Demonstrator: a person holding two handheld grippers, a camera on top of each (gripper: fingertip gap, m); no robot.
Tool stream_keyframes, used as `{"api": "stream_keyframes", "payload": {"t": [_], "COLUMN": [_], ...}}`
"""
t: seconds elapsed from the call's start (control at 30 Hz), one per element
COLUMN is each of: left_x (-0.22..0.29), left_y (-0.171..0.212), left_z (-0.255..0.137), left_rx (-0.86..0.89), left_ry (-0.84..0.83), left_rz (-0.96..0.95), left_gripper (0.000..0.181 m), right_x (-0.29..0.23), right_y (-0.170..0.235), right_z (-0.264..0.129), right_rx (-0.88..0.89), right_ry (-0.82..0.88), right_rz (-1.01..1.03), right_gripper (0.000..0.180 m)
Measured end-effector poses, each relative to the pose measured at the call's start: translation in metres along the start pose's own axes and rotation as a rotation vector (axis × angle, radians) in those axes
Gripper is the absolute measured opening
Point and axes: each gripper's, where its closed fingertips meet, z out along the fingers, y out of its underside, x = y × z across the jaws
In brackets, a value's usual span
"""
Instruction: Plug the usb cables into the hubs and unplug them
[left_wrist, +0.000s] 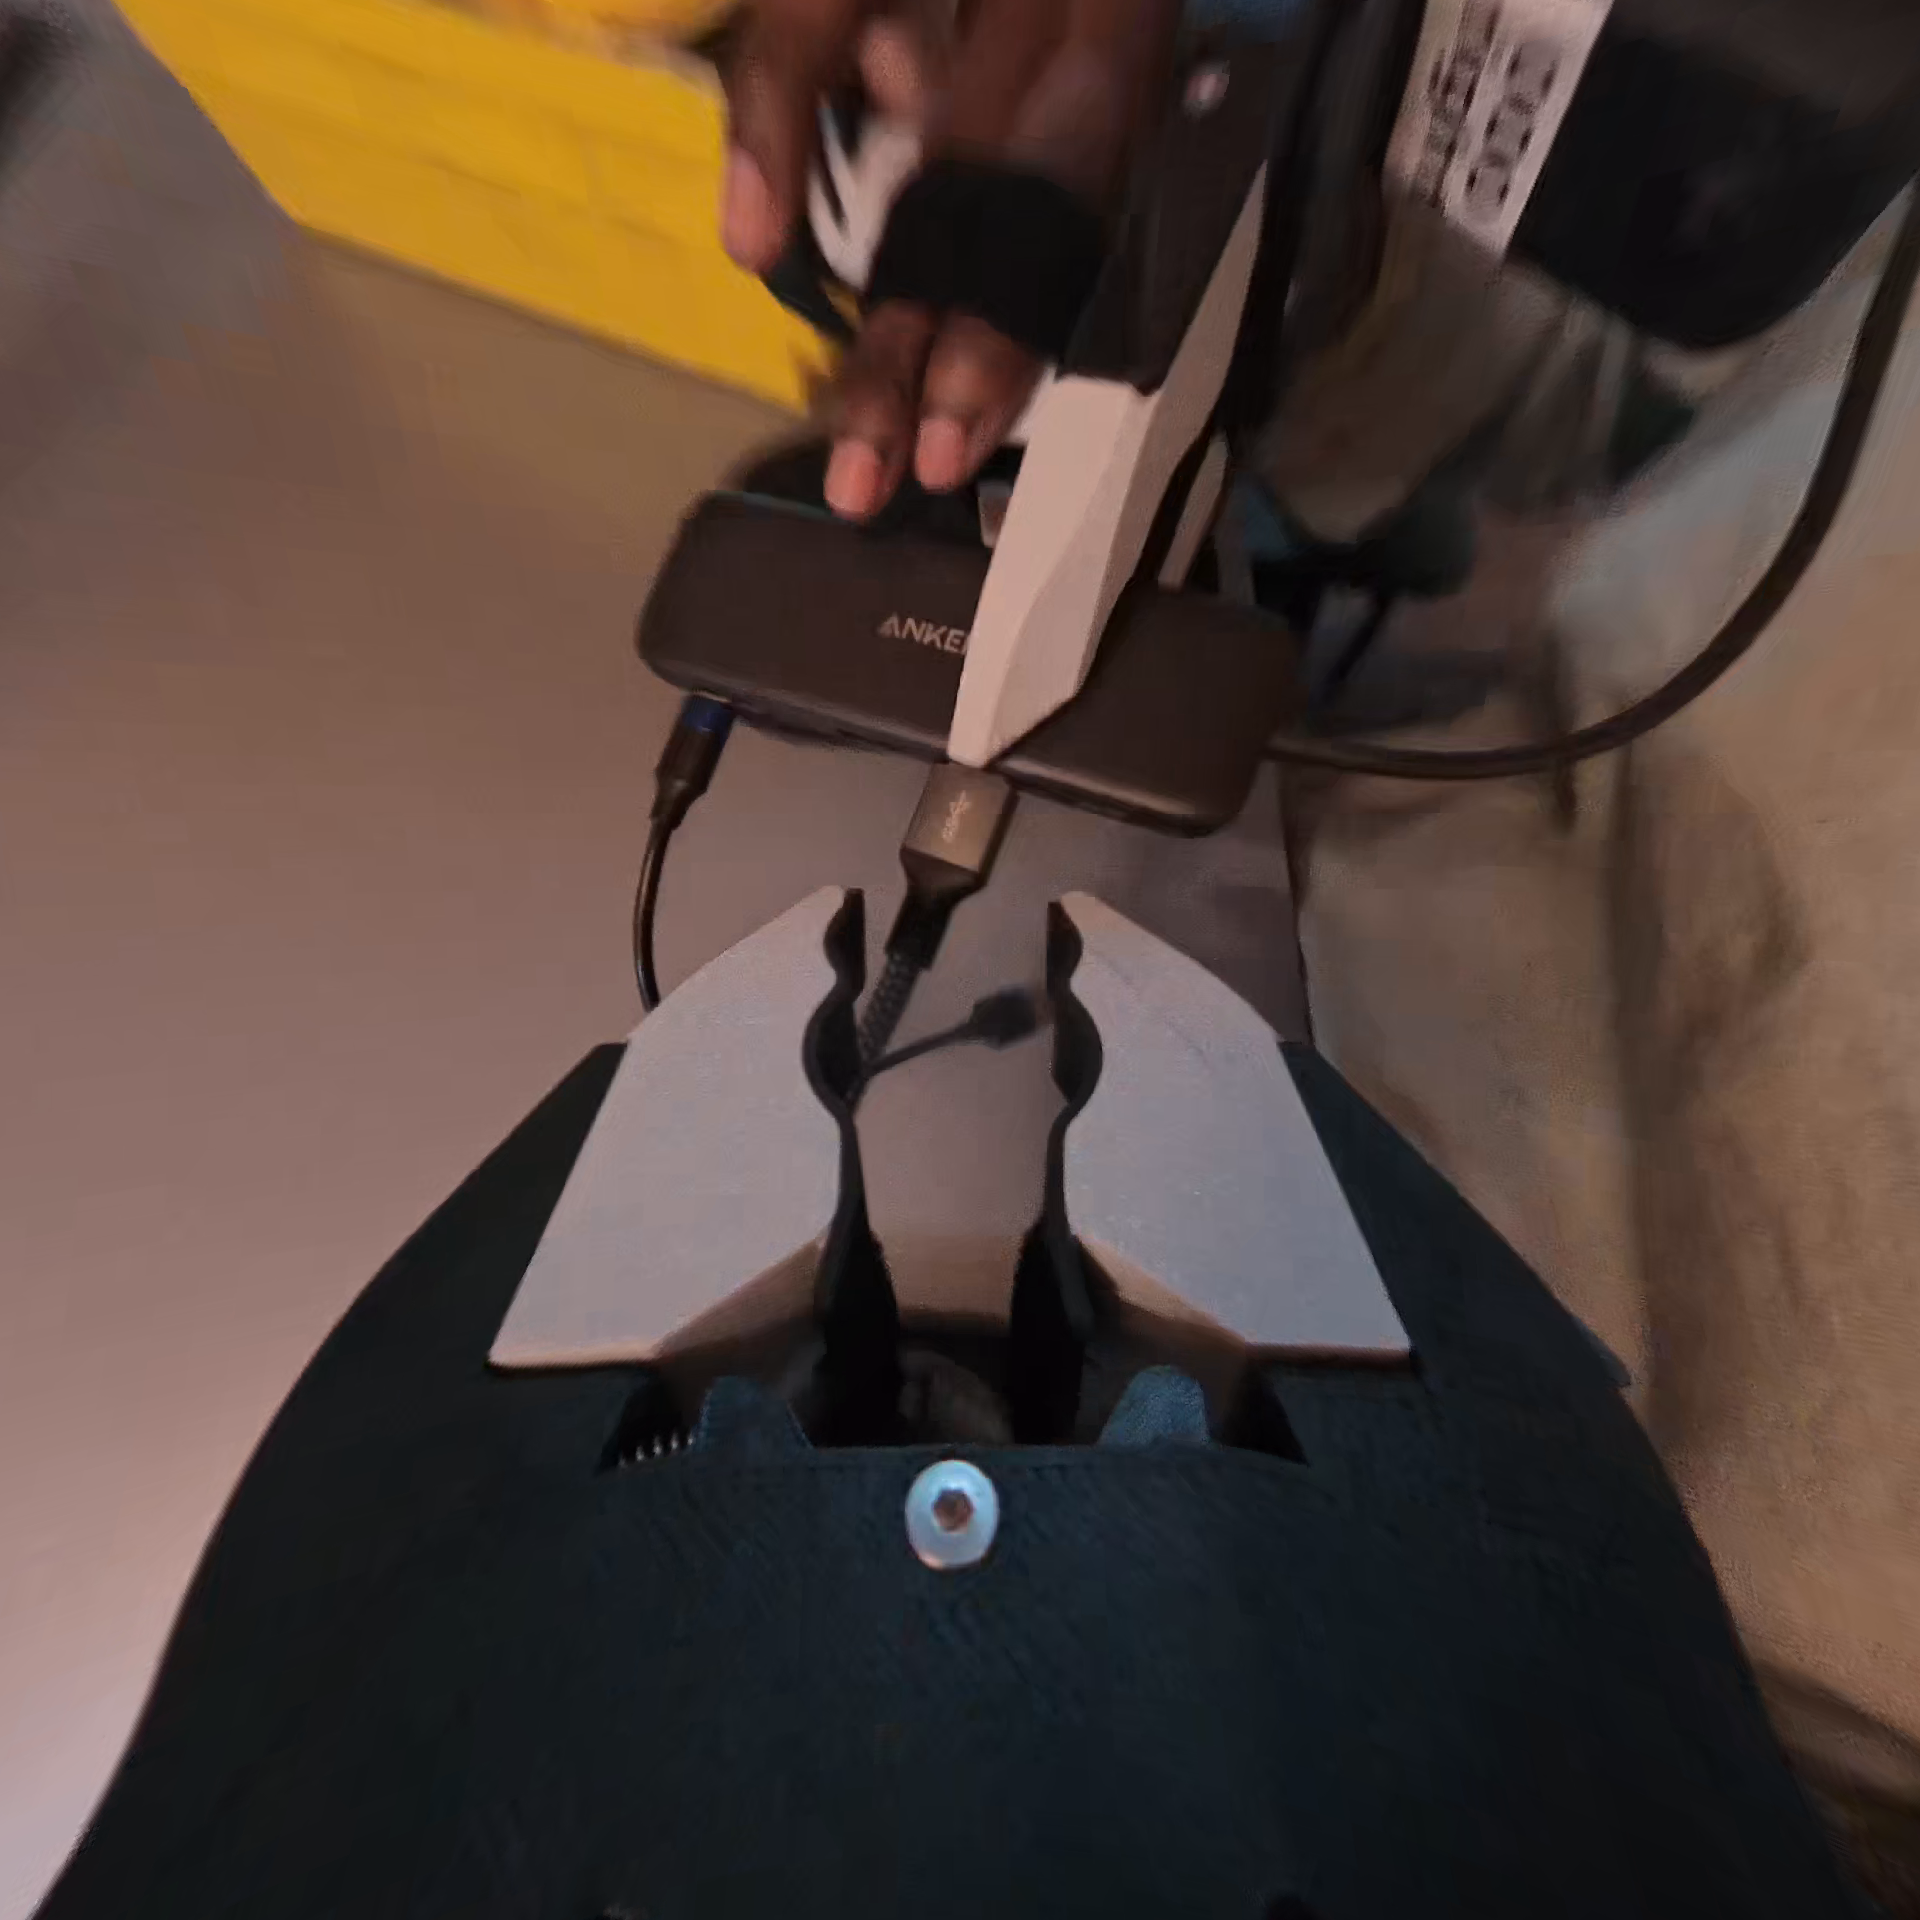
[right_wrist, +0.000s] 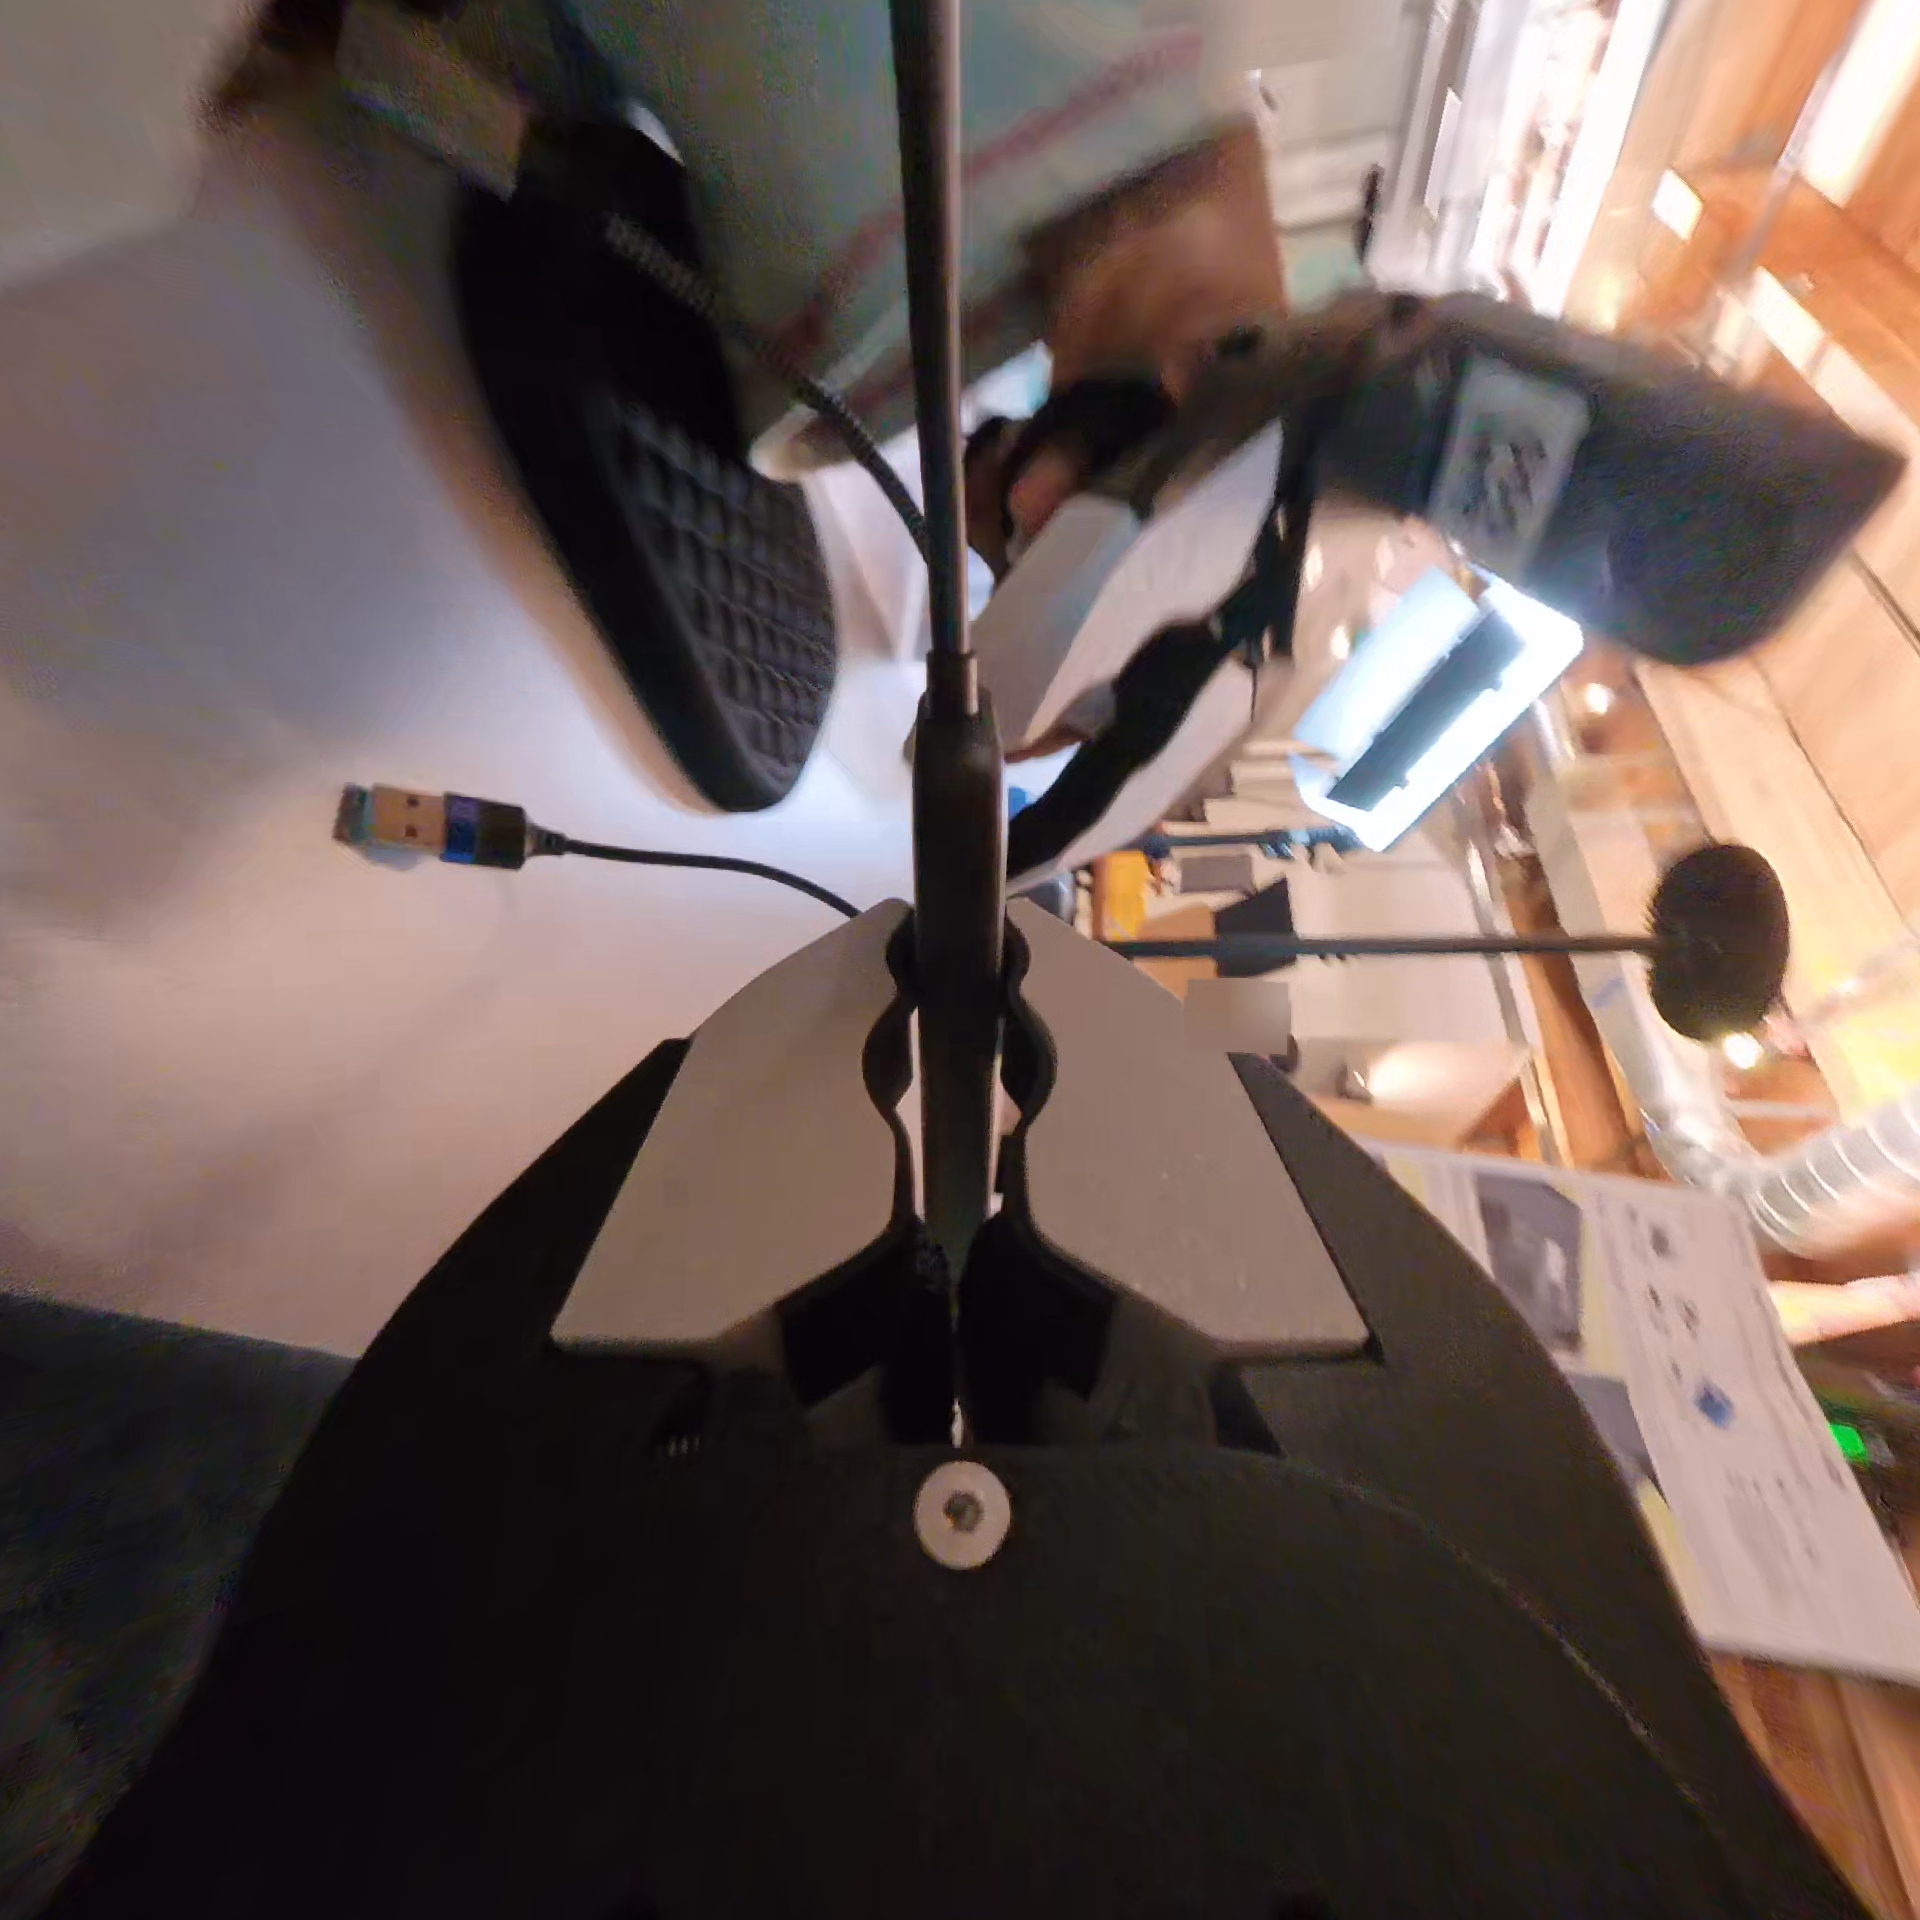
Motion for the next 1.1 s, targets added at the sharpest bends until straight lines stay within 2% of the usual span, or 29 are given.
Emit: {"api": "stream_keyframes", "payload": {"t": [0.03,0.1,0.17,0.23,0.3,0.4,0.47,0.6,0.73,0.83,0.93,1.03,1.1], "left_x": [-0.007,-0.020,-0.026,-0.042,-0.058,-0.069,-0.071,-0.085,-0.091,-0.090,-0.094,-0.093,-0.093], "left_y": [-0.013,-0.043,-0.068,-0.069,-0.052,-0.031,-0.029,-0.015,-0.004,-0.006,-0.002,-0.002,-0.002], "left_z": [-0.012,-0.045,-0.086,-0.125,-0.151,-0.171,-0.167,-0.144,-0.135,-0.121,-0.118,-0.118,-0.120], "left_rx": [0.093,0.329,0.612,0.804,0.861,0.884,0.902,0.976,1.063,0.992,0.930,0.968,0.968], "left_ry": [-0.068,-0.237,-0.389,-0.591,-0.824,-1.084,-1.083,-0.964,-1.017,-0.991,-1.041,-1.014,-1.025], "left_rz": [0.016,0.067,0.073,-0.035,-0.078,0.007,0.053,-0.053,-0.041,0.009,0.045,0.018,0.021], "left_gripper": [0.039,0.048,0.051,0.051,0.052,0.056,0.057,0.059,0.059,0.059,0.058,0.058,0.058], "right_x": [0.011,0.034,0.056,0.080,0.104,0.139,0.159,0.181,0.188,0.185,0.174,0.159,0.142], "right_y": [0.007,0.021,0.033,0.042,0.051,0.065,0.076,0.103,0.129,0.145,0.163,0.181,0.198], "right_z": [-0.004,-0.015,-0.029,-0.045,-0.063,-0.095,-0.119,-0.163,-0.205,-0.238,-0.272,-0.302,-0.314], "right_rx": [-0.029,-0.088,-0.138,-0.172,-0.216,-0.297,-0.349,-0.435,-0.547,-0.599,-0.639,-0.693,-0.778], "right_ry": [0.046,0.142,0.231,0.327,0.422,0.565,0.657,0.786,0.878,0.926,0.985,1.041,1.021], "right_rz": [0.013,0.025,0.040,0.056,0.068,0.106,0.161,0.340,0.465,0.581,0.712,0.813,0.903], "right_gripper": [0.012,0.012,0.012,0.012,0.012,0.013,0.013,0.012,0.012,0.012,0.013,0.013,0.013]}}
